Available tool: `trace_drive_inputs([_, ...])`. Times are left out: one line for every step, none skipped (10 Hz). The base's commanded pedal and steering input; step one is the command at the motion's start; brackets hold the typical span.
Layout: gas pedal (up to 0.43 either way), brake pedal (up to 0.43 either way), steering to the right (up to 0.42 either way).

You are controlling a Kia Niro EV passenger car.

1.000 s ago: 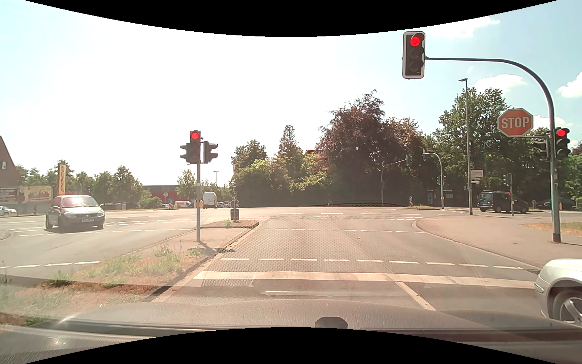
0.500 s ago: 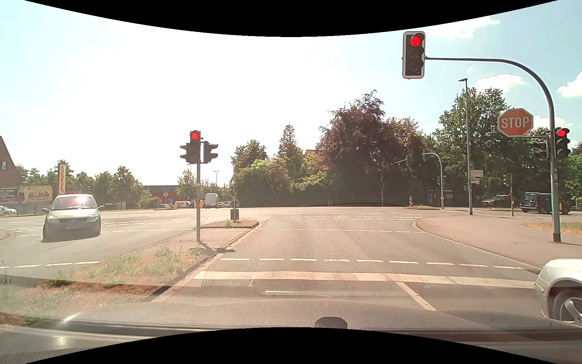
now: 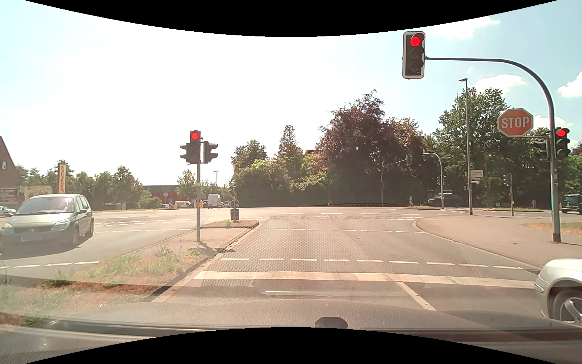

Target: Follow the waypoints while adhering to traffic rules and regulations

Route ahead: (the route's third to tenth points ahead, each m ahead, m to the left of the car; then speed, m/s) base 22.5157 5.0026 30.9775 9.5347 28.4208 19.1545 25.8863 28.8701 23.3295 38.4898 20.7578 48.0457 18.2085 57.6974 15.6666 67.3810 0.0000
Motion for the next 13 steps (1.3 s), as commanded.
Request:
trace_drive_inputs([0.000, 0.274, 0.000])
trace_drive_inputs([0.000, 0.274, 0.000])
trace_drive_inputs([0.000, 0.274, 0.000])
trace_drive_inputs([0.000, 0.274, 0.000])
trace_drive_inputs([0.000, 0.274, 0.000])
trace_drive_inputs([0.000, 0.274, 0.000])
trace_drive_inputs([0.000, 0.274, 0.000])
trace_drive_inputs([0.000, 0.274, 0.000])
trace_drive_inputs([0.000, 0.274, 0.000])
trace_drive_inputs([0.000, 0.274, 0.000])
trace_drive_inputs([0.000, 0.274, 0.000])
trace_drive_inputs([0.000, 0.274, 0.000])
trace_drive_inputs([0.000, 0.274, 0.000])
